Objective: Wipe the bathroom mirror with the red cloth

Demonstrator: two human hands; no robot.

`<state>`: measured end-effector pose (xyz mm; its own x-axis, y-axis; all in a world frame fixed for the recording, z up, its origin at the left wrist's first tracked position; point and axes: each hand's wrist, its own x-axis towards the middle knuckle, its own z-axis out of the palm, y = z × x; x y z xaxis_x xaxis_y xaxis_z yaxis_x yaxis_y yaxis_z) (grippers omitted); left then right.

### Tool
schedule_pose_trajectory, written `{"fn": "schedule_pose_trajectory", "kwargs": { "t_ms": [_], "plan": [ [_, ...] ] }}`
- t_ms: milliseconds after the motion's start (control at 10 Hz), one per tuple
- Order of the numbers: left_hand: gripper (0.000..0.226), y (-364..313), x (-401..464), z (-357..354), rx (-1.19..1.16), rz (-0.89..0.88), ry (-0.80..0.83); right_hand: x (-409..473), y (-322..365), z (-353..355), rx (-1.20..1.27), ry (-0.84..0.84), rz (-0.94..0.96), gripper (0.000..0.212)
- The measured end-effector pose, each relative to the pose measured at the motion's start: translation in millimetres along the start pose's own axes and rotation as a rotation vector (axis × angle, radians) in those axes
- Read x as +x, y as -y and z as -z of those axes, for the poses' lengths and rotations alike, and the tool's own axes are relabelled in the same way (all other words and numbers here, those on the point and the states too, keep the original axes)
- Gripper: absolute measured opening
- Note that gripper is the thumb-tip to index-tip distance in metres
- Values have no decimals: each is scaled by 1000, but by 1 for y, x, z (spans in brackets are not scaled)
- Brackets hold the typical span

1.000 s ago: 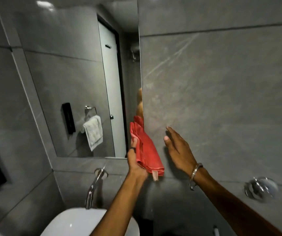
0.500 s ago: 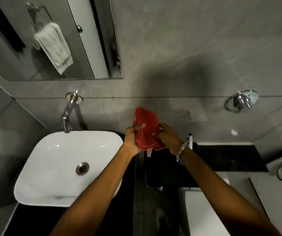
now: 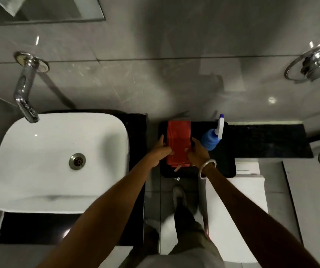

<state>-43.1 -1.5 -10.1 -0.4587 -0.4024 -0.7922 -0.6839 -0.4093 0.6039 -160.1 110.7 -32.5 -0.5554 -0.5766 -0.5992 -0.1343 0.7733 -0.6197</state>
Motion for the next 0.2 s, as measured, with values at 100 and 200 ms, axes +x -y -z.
{"fn": "schedule_pose_trajectory", "kwargs": {
  "t_ms": [100, 200],
  "plan": [
    [87, 18, 0, -2, 241, -88, -134, 5, -11, -4, -171, 20, 39, 66],
    [78, 21, -15, 7, 459, -401, -342, -3, 2, -1, -303, -36, 256, 69]
  ]
}}
